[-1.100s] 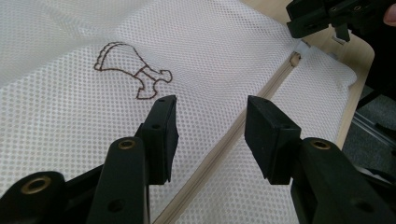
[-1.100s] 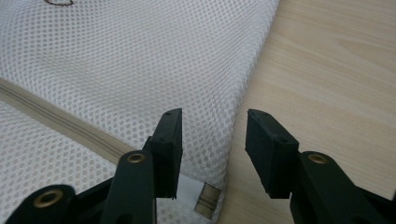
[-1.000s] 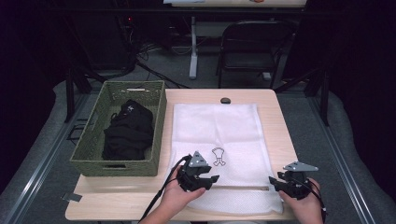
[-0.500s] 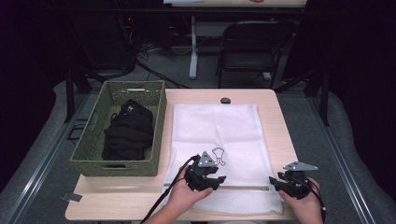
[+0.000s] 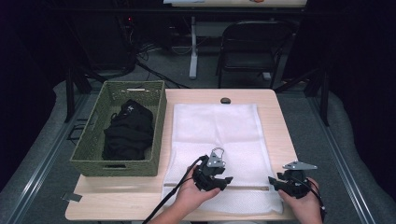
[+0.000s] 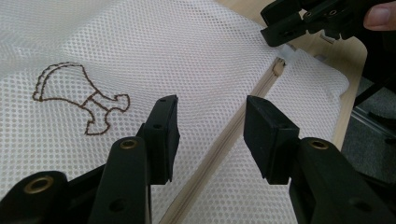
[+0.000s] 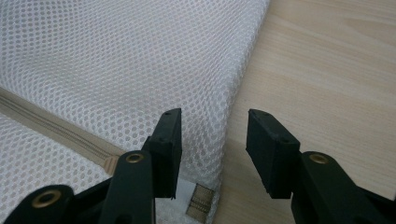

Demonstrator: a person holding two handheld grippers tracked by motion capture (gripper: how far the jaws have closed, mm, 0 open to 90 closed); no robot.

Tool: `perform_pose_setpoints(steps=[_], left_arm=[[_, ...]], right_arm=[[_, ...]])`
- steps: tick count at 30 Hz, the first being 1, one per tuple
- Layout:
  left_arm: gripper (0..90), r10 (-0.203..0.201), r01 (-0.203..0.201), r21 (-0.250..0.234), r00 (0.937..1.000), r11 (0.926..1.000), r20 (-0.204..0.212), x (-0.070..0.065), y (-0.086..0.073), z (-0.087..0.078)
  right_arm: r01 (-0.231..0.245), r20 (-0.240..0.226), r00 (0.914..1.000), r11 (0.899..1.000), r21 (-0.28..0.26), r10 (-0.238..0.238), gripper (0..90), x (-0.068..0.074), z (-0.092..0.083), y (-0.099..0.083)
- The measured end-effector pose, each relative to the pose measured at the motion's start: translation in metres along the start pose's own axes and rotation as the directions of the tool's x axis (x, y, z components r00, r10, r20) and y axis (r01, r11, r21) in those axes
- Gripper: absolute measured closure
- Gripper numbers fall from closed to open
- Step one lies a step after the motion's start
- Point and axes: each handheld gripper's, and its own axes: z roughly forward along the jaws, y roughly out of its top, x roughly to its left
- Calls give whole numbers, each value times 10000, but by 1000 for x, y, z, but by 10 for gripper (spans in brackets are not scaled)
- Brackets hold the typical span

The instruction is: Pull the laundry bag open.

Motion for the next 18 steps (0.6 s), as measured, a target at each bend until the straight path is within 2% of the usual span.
perform_pose_setpoints(steps=[18], left_arm=[[552, 0, -4, 171, 9996, 9999, 265, -9, 6, 23]], right_arm=[[-297, -69, 9995, 9992, 259, 299, 558, -2, 6, 0]])
